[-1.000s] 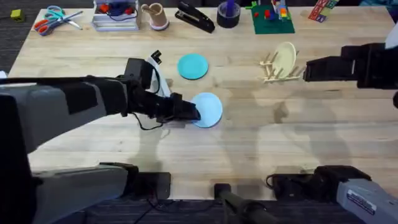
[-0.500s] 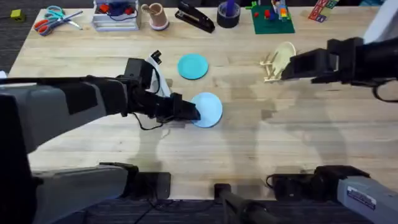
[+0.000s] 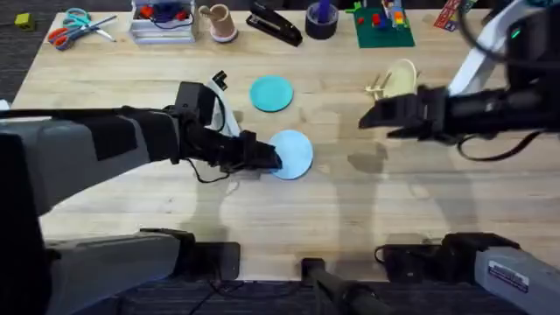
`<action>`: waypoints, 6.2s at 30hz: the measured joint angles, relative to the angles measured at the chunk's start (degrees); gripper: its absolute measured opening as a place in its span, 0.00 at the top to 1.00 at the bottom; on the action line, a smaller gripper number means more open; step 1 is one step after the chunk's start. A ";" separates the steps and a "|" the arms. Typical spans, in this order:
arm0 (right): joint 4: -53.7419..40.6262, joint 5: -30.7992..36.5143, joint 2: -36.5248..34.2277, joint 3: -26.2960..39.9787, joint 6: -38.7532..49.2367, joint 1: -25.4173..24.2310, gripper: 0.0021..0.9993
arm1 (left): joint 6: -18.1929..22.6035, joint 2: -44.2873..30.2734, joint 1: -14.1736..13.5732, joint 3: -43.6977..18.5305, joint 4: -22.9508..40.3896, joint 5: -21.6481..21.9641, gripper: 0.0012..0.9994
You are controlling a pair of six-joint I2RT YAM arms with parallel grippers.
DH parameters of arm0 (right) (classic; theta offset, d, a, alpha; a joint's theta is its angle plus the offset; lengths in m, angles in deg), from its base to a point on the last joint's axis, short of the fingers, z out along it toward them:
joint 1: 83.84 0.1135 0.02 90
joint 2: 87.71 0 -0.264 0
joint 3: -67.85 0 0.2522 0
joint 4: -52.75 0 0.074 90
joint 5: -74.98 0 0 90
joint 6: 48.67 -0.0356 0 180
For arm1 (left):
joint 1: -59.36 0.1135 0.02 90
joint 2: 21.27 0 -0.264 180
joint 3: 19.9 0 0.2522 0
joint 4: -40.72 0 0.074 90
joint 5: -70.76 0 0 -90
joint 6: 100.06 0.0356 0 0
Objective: Pick up the plates from the table one by one and place each into a slot on the dish rack.
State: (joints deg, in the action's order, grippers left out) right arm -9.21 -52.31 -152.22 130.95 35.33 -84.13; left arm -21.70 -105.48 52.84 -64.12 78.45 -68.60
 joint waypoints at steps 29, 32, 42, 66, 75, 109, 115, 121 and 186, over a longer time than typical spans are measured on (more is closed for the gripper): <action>31.05 -4.16 -17.57 -7.64 -12.50 19.23 0.00 | 0.00 0.02 0.00 0.00 0.00 0.04 0.96; 33.44 -4.14 -20.78 -7.64 -14.09 20.66 0.01 | 0.00 0.00 0.00 0.00 0.00 0.02 0.96; 40.18 -3.90 -24.48 -7.69 -19.28 24.56 0.01 | 0.02 0.00 0.00 0.00 0.00 0.04 0.96; 41.06 -3.31 -25.75 -7.84 -21.88 25.94 0.97 | 0.00 0.28 0.06 -0.02 0.39 0.11 0.96; 40.47 -3.62 -24.72 -7.84 -21.91 26.17 0.97 | 0.01 4.39 -0.34 -0.04 3.28 4.12 0.96; -13.12 21.11 -8.70 26.88 -5.88 14.82 0.97 | 13.00 20.85 -0.35 -37.58 29.64 32.74 0.96; -20.62 27.51 -8.68 35.20 -2.19 12.20 0.97 | 14.73 20.85 -0.37 -37.66 29.57 33.81 0.42; -25.46 33.72 -8.61 41.00 -0.73 12.00 0.97 | 14.95 20.85 -0.35 -37.66 29.59 34.65 0.01; -28.71 46.23 -20.48 54.13 4.35 7.63 0.97 | 15.17 20.85 -0.35 -37.66 29.59 35.48 0.00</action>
State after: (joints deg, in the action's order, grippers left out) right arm -37.92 -6.08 -172.69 185.08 39.68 -76.51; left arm -6.53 -84.63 52.49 -101.78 108.04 -33.13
